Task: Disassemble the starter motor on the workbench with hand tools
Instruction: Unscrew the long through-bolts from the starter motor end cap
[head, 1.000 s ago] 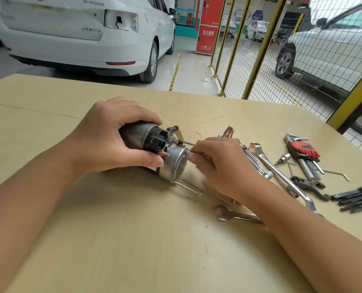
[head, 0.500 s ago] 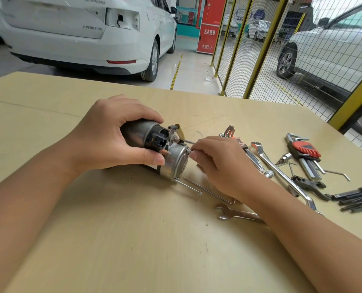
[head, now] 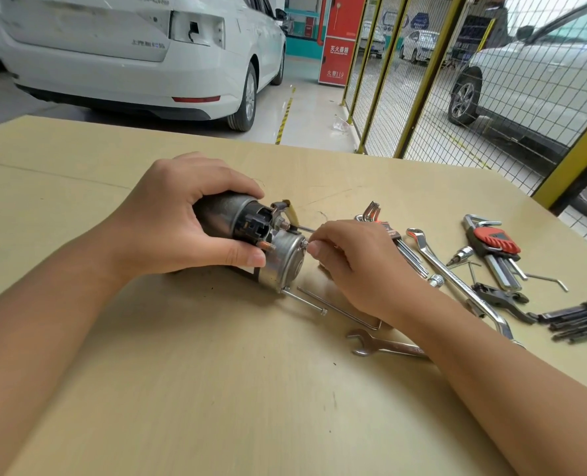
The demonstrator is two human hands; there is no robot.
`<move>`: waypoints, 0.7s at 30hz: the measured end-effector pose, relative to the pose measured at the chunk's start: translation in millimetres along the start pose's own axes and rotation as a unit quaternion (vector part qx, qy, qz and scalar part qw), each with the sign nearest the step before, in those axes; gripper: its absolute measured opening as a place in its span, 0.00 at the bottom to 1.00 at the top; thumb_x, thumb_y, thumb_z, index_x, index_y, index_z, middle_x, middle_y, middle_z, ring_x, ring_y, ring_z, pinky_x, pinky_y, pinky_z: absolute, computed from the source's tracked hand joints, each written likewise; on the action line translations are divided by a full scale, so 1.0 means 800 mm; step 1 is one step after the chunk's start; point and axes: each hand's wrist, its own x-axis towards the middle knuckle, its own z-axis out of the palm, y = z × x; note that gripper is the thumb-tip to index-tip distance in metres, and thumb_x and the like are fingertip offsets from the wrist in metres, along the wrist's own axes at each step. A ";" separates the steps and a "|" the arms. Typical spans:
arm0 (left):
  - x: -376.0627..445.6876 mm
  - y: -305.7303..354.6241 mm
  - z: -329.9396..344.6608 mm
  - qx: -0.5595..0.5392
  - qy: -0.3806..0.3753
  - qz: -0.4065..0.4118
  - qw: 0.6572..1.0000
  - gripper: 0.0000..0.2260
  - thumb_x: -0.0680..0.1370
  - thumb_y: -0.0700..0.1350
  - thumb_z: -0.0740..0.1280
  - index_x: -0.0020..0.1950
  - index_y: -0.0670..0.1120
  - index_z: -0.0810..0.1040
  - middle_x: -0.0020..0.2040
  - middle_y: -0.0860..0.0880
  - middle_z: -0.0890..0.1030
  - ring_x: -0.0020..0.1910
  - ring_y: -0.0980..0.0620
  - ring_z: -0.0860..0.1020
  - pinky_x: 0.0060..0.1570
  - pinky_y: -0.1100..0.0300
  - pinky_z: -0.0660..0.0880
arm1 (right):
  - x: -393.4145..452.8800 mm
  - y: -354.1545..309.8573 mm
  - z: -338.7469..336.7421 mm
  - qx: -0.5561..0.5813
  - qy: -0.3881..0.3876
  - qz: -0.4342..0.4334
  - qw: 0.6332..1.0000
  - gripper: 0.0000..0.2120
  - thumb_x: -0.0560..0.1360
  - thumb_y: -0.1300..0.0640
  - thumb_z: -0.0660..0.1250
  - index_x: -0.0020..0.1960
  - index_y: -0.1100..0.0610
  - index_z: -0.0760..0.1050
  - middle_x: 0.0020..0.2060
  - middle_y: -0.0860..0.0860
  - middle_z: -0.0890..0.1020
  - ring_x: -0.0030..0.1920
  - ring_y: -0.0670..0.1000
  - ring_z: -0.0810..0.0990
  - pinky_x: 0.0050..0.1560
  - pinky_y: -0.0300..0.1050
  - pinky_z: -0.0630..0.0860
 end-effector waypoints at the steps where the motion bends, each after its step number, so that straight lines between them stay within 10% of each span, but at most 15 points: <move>1: 0.000 0.000 0.000 -0.001 0.000 0.000 1.000 0.29 0.62 0.65 0.78 0.56 0.49 0.84 0.49 0.53 0.84 0.49 0.49 0.80 0.53 0.47 0.76 | 0.000 -0.001 0.000 0.007 0.015 0.006 1.000 0.06 0.79 0.54 0.68 0.46 0.55 0.80 0.35 0.44 0.79 0.38 0.45 0.75 0.44 0.47 0.74; 4: 0.000 -0.001 0.000 -0.002 0.000 0.000 1.000 0.29 0.62 0.64 0.78 0.56 0.50 0.84 0.49 0.54 0.84 0.49 0.50 0.80 0.53 0.47 0.76 | -0.002 -0.002 -0.002 0.026 0.047 0.013 0.998 0.04 0.75 0.53 0.72 0.46 0.53 0.80 0.32 0.37 0.75 0.36 0.36 0.74 0.39 0.29 0.66; 11: 0.001 -0.002 -0.001 -0.005 -0.001 -0.001 1.000 0.29 0.62 0.65 0.78 0.56 0.51 0.84 0.49 0.54 0.84 0.48 0.50 0.80 0.52 0.48 0.76 | 0.000 -0.001 0.000 0.011 -0.013 0.007 1.000 0.12 0.83 0.52 0.62 0.41 0.52 0.74 0.30 0.42 0.72 0.34 0.48 0.72 0.41 0.52 0.74; 17: 0.000 -0.002 0.000 -0.006 -0.002 -0.001 1.000 0.29 0.61 0.64 0.79 0.56 0.50 0.84 0.49 0.54 0.84 0.48 0.48 0.80 0.51 0.46 0.76 | -0.001 -0.002 -0.003 0.027 0.052 0.017 0.998 0.05 0.73 0.54 0.75 0.45 0.54 0.81 0.32 0.35 0.74 0.36 0.33 0.74 0.38 0.27 0.65; 21: 0.000 -0.002 0.000 -0.006 -0.002 0.002 1.000 0.29 0.61 0.64 0.78 0.56 0.50 0.84 0.49 0.53 0.84 0.48 0.47 0.80 0.51 0.46 0.76 | -0.003 -0.002 -0.002 0.023 -0.005 0.005 1.000 0.17 0.81 0.46 0.60 0.41 0.57 0.77 0.30 0.44 0.74 0.33 0.47 0.74 0.39 0.49 0.72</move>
